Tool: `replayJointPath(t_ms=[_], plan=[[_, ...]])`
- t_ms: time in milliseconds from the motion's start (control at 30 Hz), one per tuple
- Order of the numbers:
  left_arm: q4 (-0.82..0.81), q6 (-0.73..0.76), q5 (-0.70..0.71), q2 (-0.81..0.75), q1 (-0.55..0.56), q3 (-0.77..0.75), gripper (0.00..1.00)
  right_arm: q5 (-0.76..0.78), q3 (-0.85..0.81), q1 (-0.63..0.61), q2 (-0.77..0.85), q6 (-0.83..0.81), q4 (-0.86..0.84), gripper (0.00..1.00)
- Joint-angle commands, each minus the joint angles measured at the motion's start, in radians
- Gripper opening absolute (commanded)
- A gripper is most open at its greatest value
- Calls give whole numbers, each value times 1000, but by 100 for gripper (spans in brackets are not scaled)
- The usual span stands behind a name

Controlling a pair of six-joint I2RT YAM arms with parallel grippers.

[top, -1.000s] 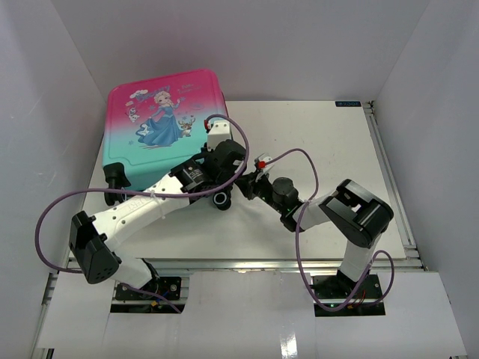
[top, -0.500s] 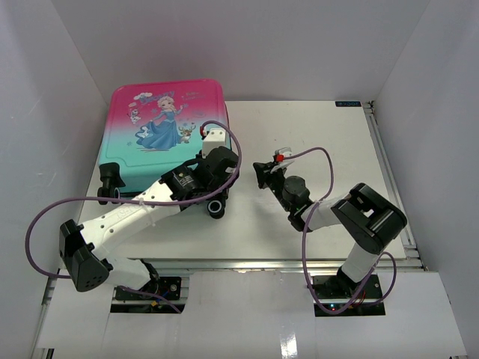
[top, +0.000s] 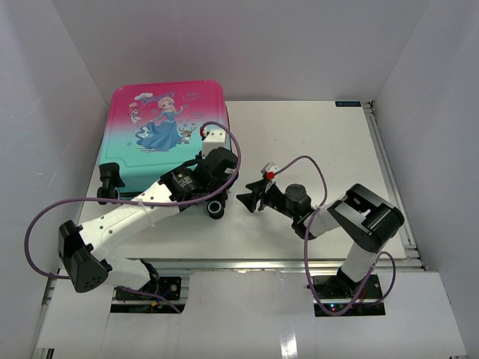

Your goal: Pack the luggage

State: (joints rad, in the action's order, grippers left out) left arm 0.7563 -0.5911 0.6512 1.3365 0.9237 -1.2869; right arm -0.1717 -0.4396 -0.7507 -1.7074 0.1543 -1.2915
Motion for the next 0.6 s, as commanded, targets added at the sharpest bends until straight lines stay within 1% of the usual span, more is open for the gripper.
replayJointPath(t_ms=[0, 33, 200, 467, 567], plan=[[-120, 35, 48, -67, 6, -77, 0, -118, -21, -15, -33, -1, -353, 65], [-123, 36, 47, -65, 6, -78, 0, -121, -20, -22, -41, 1, -375, 67], [-128, 36, 43, -55, 6, -75, 0, -95, -57, -50, -79, 10, -402, 70], [-133, 51, 42, -49, 6, -96, 0, -12, -131, -81, -108, -2, -389, 72], [-133, 57, 42, -50, 6, -98, 0, -4, -152, -88, -114, 1, -390, 72]])
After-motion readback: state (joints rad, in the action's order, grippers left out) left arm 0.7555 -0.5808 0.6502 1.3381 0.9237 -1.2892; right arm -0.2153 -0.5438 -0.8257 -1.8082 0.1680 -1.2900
